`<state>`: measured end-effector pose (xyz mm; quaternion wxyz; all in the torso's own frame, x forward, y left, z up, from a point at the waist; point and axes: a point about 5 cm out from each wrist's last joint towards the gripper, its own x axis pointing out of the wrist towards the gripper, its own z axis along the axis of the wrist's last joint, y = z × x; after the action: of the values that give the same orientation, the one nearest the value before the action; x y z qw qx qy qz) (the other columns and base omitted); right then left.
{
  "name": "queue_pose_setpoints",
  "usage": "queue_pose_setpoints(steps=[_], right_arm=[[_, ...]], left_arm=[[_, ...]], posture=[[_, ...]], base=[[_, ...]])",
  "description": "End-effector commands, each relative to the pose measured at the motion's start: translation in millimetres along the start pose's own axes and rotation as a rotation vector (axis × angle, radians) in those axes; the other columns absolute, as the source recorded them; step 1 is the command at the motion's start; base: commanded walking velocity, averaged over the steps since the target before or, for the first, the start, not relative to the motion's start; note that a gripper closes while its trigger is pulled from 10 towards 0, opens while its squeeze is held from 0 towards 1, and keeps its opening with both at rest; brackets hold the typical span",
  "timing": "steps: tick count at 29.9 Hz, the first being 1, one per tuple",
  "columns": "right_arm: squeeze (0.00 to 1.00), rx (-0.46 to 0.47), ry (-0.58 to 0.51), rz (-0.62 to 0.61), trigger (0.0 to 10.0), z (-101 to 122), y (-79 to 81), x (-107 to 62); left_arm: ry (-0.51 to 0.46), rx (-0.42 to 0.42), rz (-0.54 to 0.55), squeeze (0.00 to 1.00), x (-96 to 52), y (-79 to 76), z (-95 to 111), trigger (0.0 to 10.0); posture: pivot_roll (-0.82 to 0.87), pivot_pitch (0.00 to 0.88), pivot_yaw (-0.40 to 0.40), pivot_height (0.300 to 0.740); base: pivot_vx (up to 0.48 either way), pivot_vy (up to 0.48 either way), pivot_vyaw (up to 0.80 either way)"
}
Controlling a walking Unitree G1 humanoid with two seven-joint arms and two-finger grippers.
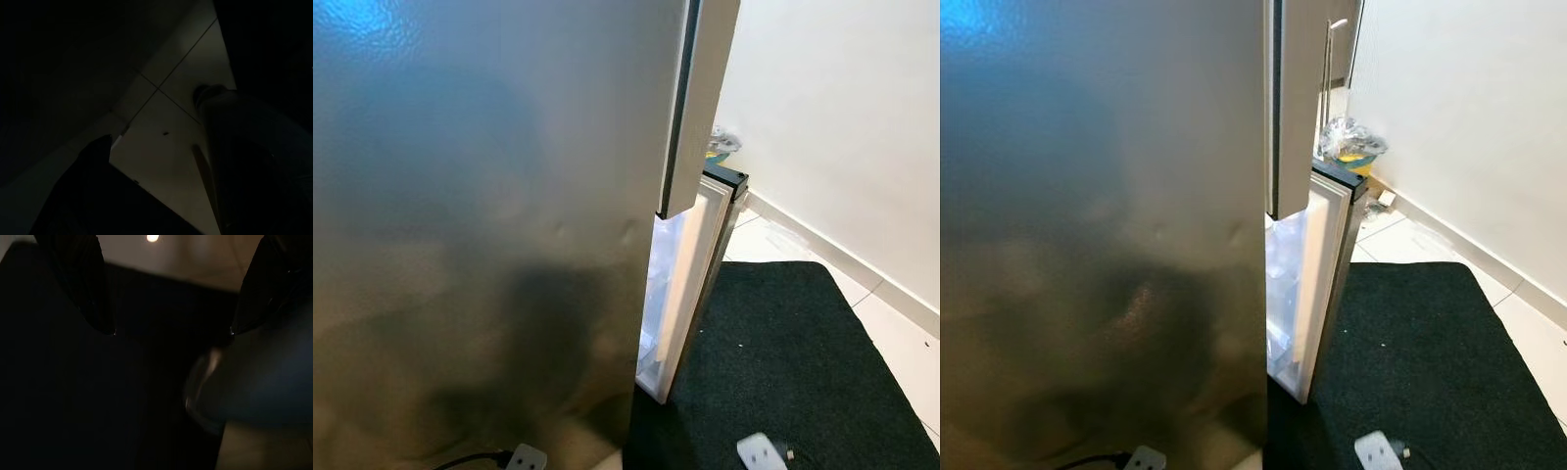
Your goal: Restocking fridge
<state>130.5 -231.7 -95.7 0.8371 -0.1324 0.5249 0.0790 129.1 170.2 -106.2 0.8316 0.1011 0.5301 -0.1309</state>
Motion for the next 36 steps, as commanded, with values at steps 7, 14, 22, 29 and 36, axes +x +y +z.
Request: queue_pose_setpoints(steps=[7, 14, 22, 29, 36], right_arm=[[0.0, 0.016, 0.147, 0.032, 10.0, -43.7, 17.6, -7.2], [0.0, 0.02, 0.142, 0.03, 10.0, -41.1, 17.5, -6.4], [0.0, 0.013, 0.129, 0.015, 10.0, -34.4, 12.6, -5.1], [0.0, 0.011, 0.14, 0.015, 10.0, -37.4, 13.0, -5.8], [0.0, 0.012, 0.155, 0.02, 10.0, -42.7, 15.0, -7.0]], left_arm=[[0.147, -0.02, -0.02, 0.0, -5.8, -5.4, -37.2, 10.0], [0.143, -0.013, -0.039, 0.0, -5.1, -6.4, -34.3, 10.0], [0.15, -0.024, -0.05, 0.0, -4.9, -7.3, -34.1, 10.0], [0.151, -0.026, -0.056, 0.0, -4.8, -8.2, -34.3, 10.0], [0.151, -0.026, -0.061, 0.0, -4.8, -8.6, -34.2, 10.0]], posture=[[-0.04, 0.063, 0.018, 0.74], [-0.04, 0.06, 0.02, 0.74], [-0.04, 0.054, 0.019, 0.74], [-0.04, 0.056, 0.019, 0.74], [-0.04, 0.057, 0.018, 0.74]], base=[[0.0, 0.0, 0.0], [0.0, 0.0, 0.0], [0.0, -0.378, 0.0], [0.0, -0.48, 0.0], [0.0, -0.48, 0.0]])
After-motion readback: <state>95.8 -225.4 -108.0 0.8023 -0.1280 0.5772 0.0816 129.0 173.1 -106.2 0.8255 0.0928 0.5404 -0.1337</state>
